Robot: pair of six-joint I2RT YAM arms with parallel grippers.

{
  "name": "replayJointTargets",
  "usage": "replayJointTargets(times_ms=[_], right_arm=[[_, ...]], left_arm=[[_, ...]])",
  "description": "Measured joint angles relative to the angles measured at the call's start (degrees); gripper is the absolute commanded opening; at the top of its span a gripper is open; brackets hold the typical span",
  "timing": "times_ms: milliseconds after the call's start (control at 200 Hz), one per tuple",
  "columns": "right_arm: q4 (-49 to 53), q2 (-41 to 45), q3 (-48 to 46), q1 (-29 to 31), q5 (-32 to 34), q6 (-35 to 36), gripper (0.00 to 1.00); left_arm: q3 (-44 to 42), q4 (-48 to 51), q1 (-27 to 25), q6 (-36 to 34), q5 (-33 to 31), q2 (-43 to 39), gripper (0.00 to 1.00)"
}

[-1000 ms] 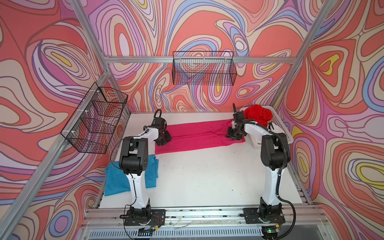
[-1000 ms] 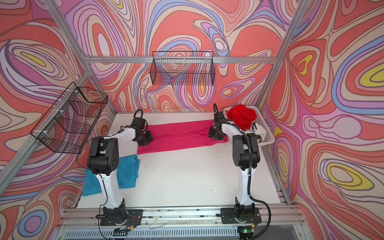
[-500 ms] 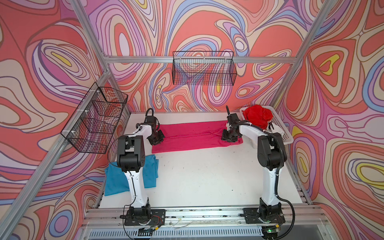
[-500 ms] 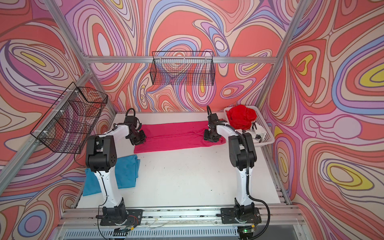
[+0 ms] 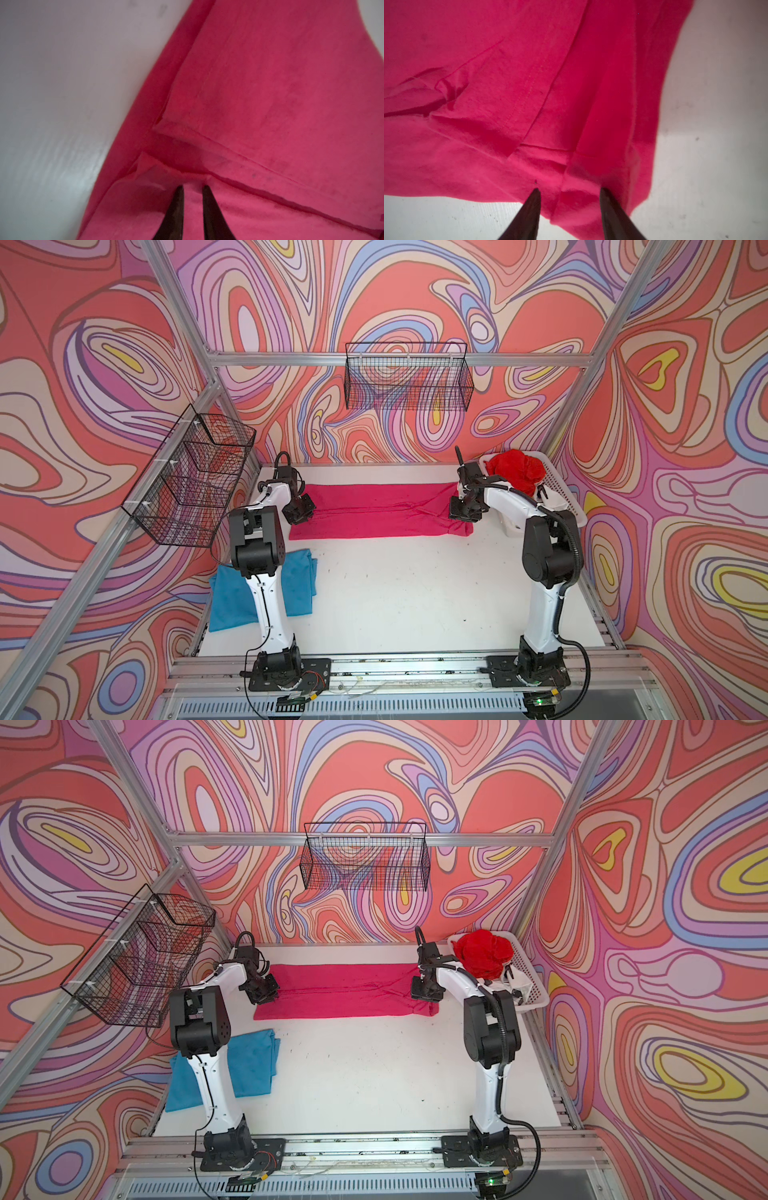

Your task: Fold and stack the t-shirts

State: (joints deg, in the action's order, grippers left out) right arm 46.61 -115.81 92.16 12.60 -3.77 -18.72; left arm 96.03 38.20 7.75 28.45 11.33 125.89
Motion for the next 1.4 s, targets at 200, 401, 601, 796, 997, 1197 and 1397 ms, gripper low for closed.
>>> replayJointTargets(times_ms=[200,401,601,796,997,1197,1397], right_arm=[[0.46,3.98,-3.69,-0.04,0.83,0.28,0.48],[-0.83,5.77,-9.77,-0.04,0.28,0.28,0.44],[-4.46,5.73,-13.35,-0.02,-1.7,0.39,0.16],[-7.17,6.12,-15.91,-0.24,-0.09,1.09,0.0],[-6.29,10.56,-20.04,-2.75,1.25,1.77,0.0],[-5.75,13.55,-22.86,-4.98,1.44,0.94,0.0],[-5.84,15.69,-26.32,-5.46,1.44,-1.16,0.0]], left_arm=[[0.0,0.02,0.17,-0.46,-0.42,0.0,0.2],[0.0,0.0,0.17,-0.83,-0.42,0.0,0.2],[-0.02,0.0,0.17,-0.85,-0.42,0.0,0.2],[-0.02,0.04,0.22,-1.09,-0.42,0.0,0.19],[-0.04,0.09,0.24,-1.49,-0.44,0.0,0.18],[-0.2,0.09,0.35,-1.66,-0.5,-0.04,0.15],[-1.51,-0.28,0.44,-1.88,-0.37,-0.76,0.14]])
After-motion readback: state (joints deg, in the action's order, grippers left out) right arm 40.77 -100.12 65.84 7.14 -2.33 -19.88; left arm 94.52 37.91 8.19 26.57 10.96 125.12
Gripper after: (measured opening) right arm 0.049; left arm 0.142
